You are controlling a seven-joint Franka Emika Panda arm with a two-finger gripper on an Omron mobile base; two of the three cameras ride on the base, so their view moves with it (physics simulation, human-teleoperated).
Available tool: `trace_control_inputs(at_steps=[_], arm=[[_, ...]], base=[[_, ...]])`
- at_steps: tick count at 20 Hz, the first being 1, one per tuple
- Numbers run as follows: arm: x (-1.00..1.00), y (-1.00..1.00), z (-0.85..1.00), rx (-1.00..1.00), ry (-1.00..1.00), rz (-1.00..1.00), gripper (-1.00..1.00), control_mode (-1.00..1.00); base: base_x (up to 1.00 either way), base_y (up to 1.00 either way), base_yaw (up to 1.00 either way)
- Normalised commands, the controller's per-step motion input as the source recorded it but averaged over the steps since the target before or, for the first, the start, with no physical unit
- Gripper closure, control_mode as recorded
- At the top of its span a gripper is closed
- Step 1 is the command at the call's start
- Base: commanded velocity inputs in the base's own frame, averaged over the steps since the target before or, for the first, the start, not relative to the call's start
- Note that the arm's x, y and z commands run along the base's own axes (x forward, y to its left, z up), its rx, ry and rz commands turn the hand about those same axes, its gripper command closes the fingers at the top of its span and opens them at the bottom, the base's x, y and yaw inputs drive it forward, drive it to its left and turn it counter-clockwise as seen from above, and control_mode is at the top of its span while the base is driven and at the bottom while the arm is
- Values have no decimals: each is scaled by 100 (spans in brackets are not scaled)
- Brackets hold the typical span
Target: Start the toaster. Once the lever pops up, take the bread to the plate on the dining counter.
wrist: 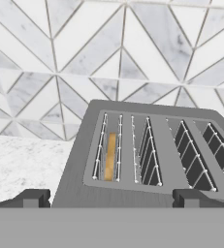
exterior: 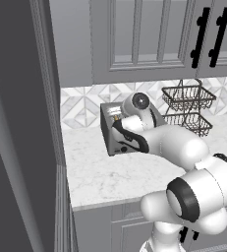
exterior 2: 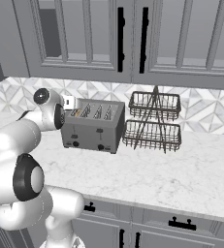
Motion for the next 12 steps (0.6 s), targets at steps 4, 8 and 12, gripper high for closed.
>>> trace_control_inputs(at_steps=[4,8,12], arm=[[0,0,0,0,0,0,-100,-100],[0,0,0,0,0,0,-100,-100],[0,0,0,0,0,0,-100,-100]], base=[[0,0,0],[0,0,0],[0,0,0]])
